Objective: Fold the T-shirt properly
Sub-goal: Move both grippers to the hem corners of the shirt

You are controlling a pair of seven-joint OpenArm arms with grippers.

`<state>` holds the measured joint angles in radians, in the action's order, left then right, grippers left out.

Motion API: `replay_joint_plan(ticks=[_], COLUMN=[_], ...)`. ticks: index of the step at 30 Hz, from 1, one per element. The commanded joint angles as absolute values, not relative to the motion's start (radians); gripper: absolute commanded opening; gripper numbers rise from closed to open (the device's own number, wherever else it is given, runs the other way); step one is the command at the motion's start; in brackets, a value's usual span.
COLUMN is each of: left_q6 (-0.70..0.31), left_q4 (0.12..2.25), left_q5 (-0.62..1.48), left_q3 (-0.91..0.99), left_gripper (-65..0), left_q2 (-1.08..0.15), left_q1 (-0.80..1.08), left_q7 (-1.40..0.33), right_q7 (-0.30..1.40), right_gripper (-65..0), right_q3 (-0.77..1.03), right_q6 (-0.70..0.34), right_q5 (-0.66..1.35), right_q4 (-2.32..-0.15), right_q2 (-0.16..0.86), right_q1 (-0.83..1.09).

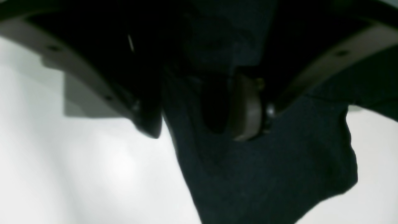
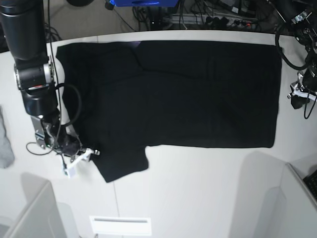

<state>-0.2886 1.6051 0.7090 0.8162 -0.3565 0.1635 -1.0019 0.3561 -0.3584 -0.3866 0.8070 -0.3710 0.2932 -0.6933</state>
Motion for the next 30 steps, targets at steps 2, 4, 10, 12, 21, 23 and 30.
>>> replay_joint_plan(ticks=[2, 4, 10, 12, 21, 23, 30], left_q6=[-0.294, -0.294, -0.294, -0.295, -0.298, -0.298, -0.298], left_q4=[1.584, 1.547, 1.419, 1.380, 1.076, 1.023, 0.780], left_q5=[0.716, 0.716, 0.533, 0.452, 0.366, 0.366, 0.367], left_q3=[0.822, 0.817, 0.676, 0.656, 0.499, 0.453, 0.352], left_gripper=[-42.3, -39.2, -3.1, 0.0, -0.3, -0.3, -0.3], left_q2=[-0.381, -0.398, -0.438, -0.437, -0.444, -0.450, -0.453], left_q1=[0.133, 0.108, -0.056, -0.119, -0.392, -0.417, -0.535], left_q7=[-0.984, -0.984, -0.981, -0.980, -0.928, -0.851, -0.725], right_q7=[0.352, 0.337, 0.334, 0.334, 0.335, 0.335, 0.337], right_gripper=[-47.3, -53.9, -65.0, -65.0, -65.0, -65.0, -65.0], right_q3=[-0.361, -0.361, -0.361, -0.361, -0.361, -0.355, -0.355], right_q6=[-0.387, -0.387, -0.386, -0.386, -0.386, -0.386, -0.386], right_q5=[0.800, 0.800, 0.800, 0.800, 0.800, 0.800, 0.800], right_q4=[-0.374, -0.374, -0.374, -0.374, -0.374, -0.374, -0.372], right_q2=[0.300, 0.300, 0.300, 0.300, 0.303, 0.302, 0.303], right_q1=[-0.699, -0.696, -0.699, -0.700, -0.699, -0.699, -0.696])
